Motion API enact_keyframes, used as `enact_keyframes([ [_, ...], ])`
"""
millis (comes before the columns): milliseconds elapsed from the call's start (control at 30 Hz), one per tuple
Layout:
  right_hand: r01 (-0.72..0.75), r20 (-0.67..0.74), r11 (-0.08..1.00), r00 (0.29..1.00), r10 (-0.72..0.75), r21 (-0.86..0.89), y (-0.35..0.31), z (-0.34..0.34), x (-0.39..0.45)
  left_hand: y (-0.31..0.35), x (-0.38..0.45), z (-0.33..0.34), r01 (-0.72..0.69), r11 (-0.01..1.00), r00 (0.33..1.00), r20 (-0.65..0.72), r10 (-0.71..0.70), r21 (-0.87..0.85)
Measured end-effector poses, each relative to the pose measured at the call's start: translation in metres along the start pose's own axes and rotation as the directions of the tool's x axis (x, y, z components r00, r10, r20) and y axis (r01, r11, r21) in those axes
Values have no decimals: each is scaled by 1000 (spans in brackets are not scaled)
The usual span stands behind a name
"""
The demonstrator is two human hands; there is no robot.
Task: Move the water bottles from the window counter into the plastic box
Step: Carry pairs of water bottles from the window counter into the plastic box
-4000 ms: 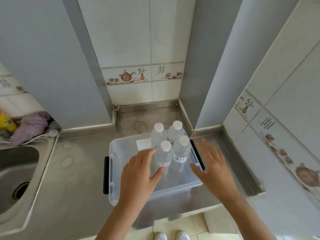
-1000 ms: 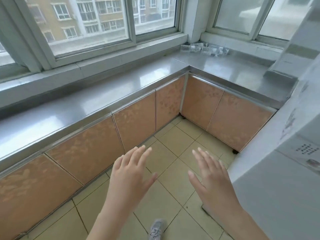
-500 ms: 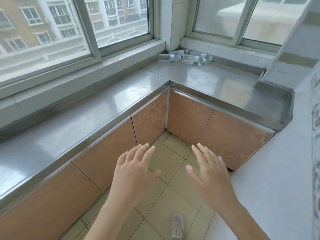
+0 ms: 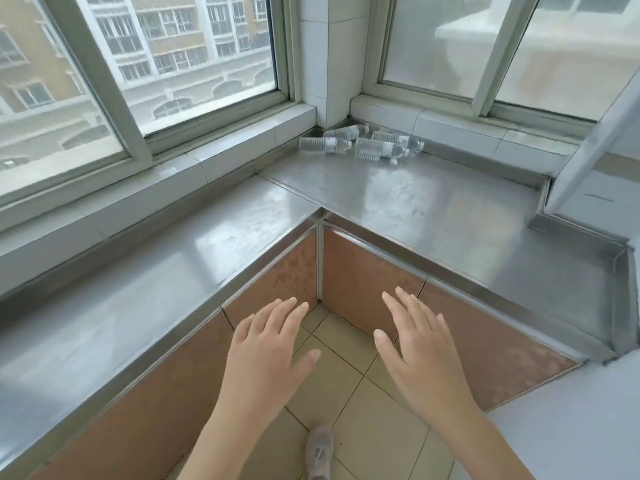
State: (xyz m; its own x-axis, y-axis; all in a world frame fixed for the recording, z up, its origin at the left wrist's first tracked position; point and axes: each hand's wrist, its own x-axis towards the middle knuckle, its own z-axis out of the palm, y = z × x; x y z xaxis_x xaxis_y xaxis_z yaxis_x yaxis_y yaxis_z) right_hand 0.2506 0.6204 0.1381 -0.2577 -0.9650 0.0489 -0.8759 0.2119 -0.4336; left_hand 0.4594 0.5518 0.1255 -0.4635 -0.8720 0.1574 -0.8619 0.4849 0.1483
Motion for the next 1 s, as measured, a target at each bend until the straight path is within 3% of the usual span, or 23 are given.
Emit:
enact_keyframes([
  [433, -131, 7, 989, 991, 131, -69, 58, -9, 249, -24, 282, 53, -67, 997, 996, 57, 69, -38],
  [667, -208, 96, 977, 973, 212, -51, 93, -1, 367, -41, 408, 73, -47, 997, 998, 31, 49, -69],
  [1000, -48, 183, 999, 982, 42, 24, 118, 20, 572, -57, 557, 109, 100, 995, 992, 83, -97, -30],
])
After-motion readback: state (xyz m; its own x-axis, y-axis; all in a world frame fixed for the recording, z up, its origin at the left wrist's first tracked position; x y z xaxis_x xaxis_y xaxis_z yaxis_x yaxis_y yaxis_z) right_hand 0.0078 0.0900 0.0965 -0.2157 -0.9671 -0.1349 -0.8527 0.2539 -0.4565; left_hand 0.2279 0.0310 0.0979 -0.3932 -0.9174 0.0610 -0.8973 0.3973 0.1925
